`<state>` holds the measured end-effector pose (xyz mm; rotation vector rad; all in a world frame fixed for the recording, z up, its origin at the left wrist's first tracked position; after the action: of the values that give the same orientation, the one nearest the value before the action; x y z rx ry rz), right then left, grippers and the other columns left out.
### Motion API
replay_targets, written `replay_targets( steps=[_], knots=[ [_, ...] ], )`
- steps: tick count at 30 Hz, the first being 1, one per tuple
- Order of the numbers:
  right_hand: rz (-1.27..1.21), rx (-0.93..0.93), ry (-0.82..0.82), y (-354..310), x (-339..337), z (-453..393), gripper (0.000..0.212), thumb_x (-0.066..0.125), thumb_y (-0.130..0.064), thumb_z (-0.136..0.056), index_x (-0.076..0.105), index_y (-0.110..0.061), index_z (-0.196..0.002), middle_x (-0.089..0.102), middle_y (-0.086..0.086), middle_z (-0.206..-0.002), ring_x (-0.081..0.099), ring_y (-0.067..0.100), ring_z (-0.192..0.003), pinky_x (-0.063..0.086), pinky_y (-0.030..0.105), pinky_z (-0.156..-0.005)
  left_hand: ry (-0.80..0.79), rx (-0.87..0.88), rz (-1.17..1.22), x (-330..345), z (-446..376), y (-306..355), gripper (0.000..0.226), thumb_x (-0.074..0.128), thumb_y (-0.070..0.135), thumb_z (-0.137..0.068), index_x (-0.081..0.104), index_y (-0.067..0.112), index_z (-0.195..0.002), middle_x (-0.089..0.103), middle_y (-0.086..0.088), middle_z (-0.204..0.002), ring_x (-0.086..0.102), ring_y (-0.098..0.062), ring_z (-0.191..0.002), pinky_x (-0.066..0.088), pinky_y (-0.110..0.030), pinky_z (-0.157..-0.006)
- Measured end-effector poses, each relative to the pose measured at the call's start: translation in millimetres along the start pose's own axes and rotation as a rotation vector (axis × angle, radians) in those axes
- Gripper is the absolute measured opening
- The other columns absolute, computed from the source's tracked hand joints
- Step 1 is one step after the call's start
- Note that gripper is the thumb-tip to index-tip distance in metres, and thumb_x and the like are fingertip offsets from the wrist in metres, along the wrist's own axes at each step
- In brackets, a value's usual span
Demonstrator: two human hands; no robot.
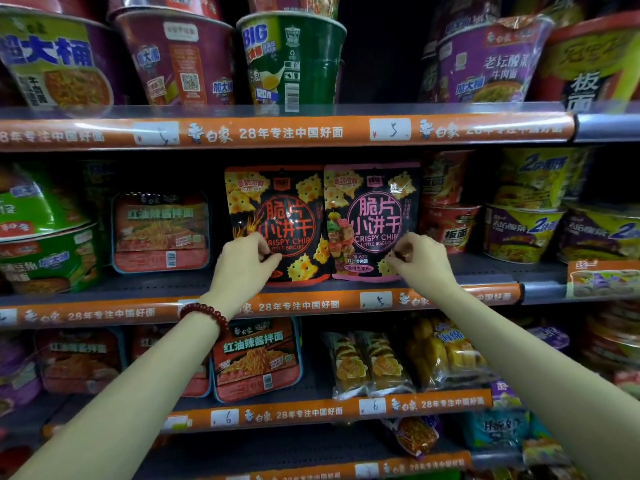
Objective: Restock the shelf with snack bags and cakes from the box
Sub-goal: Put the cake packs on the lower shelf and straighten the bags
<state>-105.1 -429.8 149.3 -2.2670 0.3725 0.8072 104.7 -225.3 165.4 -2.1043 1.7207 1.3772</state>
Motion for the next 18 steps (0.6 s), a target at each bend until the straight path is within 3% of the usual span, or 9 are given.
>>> replay_targets(
  steps=[4,8,13,18],
  knots=[
    [0.004,-0.011,-0.061,4.0,-6.4,15.1,0.019,0.07,-0.021,-0.083,0.067,-0.009,-0.097,0.068,0.005,-0.094,0.063,0.021,-0.085,0.053,0.034,-0.076,-0.152,0.147,0.115,23.6,7.4,44.4,0.017,0.066,0.027,-0.087,0.063,0.011,-0.096,0.064,-0.001,-0.089,0.06,-0.014,-0.084,0.052,-0.029,-0.079],
    [0.036,0.048,-0.056,29.1,-25.1,37.3,0.022,0.07,-0.023,-0.083,0.068,-0.012,-0.101,0.069,0.004,-0.098,0.063,0.019,-0.09,0.048,0.028,-0.078,-0.299,0.205,0.273,65.0,20.1,86.6,0.013,0.067,0.025,-0.086,0.063,0.015,-0.093,0.063,0.005,-0.084,0.058,-0.008,-0.078,0.045,-0.014,-0.069],
    [0.118,0.24,-0.042,90.8,-65.5,77.9,0.029,0.07,-0.025,-0.084,0.066,-0.009,-0.107,0.069,0.007,-0.103,0.063,0.023,-0.097,0.05,0.033,-0.085,-0.462,0.31,0.372,136.8,41.7,147.8,0.015,0.067,0.025,-0.085,0.066,0.013,-0.094,0.065,0.003,-0.086,0.061,-0.012,-0.083,0.039,-0.019,-0.07],
    [0.193,0.476,-0.011,170.9,-112.5,137.8,0.022,0.069,-0.023,-0.085,0.066,-0.011,-0.102,0.068,0.004,-0.098,0.063,0.021,-0.095,0.052,0.034,-0.082,-0.633,0.447,0.444,202.0,82.4,229.5,0.015,0.066,0.022,-0.086,0.066,0.012,-0.098,0.068,0.0,-0.089,0.061,-0.013,-0.082,0.043,-0.023,-0.072]
  ],
)
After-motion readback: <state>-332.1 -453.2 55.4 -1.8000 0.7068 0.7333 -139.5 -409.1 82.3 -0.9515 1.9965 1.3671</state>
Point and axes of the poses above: each hand's wrist, its own z-axis away from the middle knuckle, its own x-axis out of the palm, y = z × x, the point moved 4 cm from there along -z, towards the middle knuckle
